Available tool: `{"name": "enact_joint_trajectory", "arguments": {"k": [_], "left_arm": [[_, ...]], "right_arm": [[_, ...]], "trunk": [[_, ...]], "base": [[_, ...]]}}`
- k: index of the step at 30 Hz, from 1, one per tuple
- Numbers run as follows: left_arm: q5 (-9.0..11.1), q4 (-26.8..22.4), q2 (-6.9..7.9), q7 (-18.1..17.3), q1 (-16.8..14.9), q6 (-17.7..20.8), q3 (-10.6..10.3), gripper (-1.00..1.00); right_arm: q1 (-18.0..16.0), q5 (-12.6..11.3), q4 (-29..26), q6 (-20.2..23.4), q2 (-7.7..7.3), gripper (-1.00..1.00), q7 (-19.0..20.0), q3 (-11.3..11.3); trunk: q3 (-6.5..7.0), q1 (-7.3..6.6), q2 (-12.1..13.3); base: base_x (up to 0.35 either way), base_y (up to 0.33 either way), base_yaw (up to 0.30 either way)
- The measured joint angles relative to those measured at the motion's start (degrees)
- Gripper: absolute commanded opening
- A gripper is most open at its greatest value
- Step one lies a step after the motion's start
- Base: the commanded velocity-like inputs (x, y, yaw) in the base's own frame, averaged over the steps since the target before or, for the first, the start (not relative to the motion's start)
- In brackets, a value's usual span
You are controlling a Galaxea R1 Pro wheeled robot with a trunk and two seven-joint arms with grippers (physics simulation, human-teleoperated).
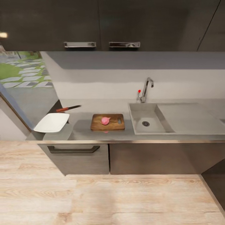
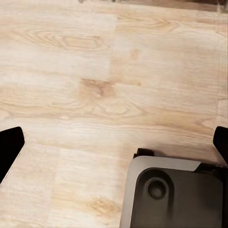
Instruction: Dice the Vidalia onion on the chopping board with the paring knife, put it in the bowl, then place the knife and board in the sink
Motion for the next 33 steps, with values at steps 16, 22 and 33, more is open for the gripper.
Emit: {"name": "enact_joint_trajectory", "arguments": {"k": [16, 22, 33], "left_arm": [[0.0, 0.0, 0.06, 0.0, 0.0, 0.0, 0.0, 1.0], [0.0, 0.0, 0.07, 0.0, 0.0, 0.0, 0.0, 1.0], [0.0, 0.1, 0.07, 0.0, 0.0, 0.0, 0.0, 1.0]], "right_arm": [[0.0, 0.0, 0.0, -0.5, 0.0, 1.0, 0.0, 0.0], [0.0, 0.0, 0.0, -0.4, 0.0, 1.0, 0.0, 0.0], [0.0, 0.0, 0.0, -0.4, 0.0, 1.0, 0.0, 0.0]], "trunk": [[0.0, 0.01, 0.0], [0.0, 0.01, 0.0], [0.0, 0.01, 0.0]], "base": [[0.079, 0.297, 0.0], [0.001, 0.307, 0.0], [0.0, 0.307, 0.0]]}}
